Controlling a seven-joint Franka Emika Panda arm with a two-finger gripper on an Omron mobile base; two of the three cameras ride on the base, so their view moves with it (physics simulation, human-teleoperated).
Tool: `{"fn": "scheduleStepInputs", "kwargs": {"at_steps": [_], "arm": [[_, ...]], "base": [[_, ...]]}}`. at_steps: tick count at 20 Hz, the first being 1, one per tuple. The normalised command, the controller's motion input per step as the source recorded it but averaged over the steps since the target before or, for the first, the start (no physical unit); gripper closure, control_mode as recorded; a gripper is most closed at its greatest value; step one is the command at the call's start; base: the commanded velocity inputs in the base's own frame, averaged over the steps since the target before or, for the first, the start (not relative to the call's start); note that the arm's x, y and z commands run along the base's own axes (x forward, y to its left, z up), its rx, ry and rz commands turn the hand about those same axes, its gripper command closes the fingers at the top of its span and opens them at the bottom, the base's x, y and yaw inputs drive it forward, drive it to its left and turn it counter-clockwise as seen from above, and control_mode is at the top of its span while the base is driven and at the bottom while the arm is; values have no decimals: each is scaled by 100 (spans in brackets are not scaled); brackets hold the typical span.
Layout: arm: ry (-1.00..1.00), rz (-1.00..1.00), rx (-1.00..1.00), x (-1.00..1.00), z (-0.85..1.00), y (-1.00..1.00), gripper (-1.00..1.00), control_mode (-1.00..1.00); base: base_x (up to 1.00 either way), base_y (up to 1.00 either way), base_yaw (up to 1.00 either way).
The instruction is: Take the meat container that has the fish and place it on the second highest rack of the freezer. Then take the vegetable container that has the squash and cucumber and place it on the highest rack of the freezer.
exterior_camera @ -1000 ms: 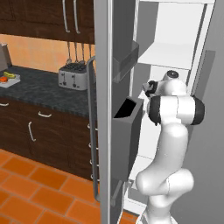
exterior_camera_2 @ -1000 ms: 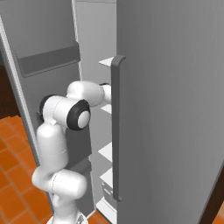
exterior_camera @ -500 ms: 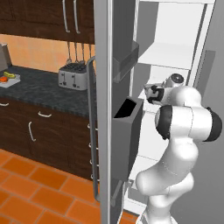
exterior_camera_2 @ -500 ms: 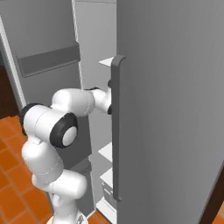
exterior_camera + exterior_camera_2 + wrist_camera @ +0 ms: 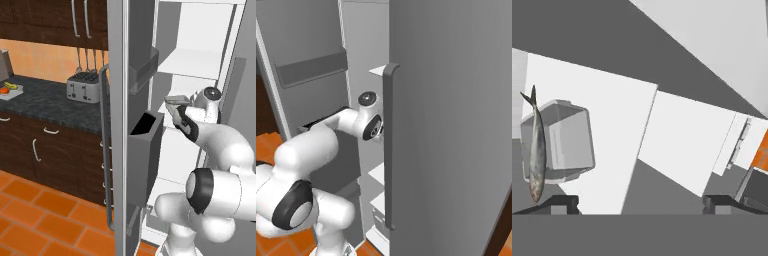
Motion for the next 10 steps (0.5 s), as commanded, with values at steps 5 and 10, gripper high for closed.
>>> {"fn": "scheduleStepInputs", "kwargs": {"at_steps": [5, 10], "arm": [[0, 7, 0, -100, 50, 0, -100, -100], [0, 15, -3, -99, 20, 12, -100, -100]], "base": [[0, 0, 0], [0, 0, 0]]}}
